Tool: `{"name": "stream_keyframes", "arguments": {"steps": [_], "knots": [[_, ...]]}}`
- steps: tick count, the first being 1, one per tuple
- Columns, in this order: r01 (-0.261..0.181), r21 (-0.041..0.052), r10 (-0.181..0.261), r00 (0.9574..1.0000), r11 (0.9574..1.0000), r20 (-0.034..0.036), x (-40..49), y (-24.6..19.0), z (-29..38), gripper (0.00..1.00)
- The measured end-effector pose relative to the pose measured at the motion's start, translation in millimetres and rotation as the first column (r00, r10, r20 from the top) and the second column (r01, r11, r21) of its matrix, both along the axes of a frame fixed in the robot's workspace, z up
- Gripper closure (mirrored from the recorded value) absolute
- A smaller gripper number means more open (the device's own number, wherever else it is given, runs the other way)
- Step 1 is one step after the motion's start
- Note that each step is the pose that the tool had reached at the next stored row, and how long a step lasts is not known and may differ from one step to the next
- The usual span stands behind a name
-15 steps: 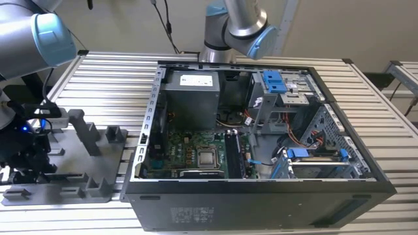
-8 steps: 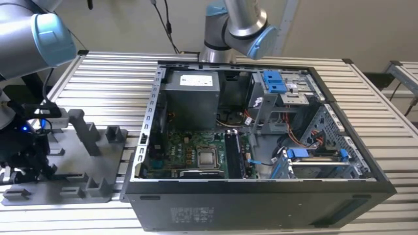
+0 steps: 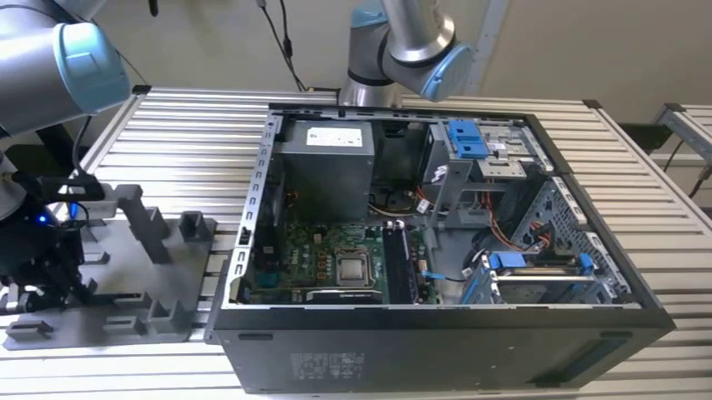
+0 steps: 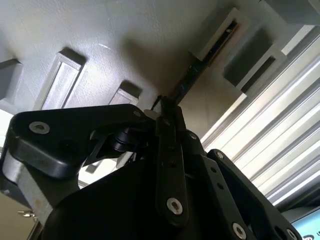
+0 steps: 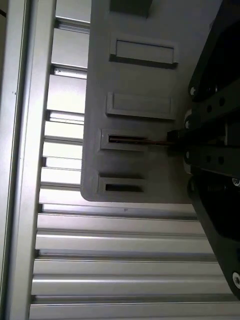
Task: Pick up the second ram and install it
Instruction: 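Pick up the second ram and move it above second insertion slot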
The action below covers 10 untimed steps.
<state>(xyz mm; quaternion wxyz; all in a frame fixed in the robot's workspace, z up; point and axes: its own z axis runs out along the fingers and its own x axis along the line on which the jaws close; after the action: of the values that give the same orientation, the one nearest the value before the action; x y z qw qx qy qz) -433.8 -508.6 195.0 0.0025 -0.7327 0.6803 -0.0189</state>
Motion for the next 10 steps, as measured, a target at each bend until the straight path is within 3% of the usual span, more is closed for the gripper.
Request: {"name": "stream_keyframes", "arguments": {"steps": [10], "knots": [[0.000, 0.0000, 0.000, 1.0000, 1.0000, 0.0002, 0.0, 0.0, 0.0, 0.86]]}}
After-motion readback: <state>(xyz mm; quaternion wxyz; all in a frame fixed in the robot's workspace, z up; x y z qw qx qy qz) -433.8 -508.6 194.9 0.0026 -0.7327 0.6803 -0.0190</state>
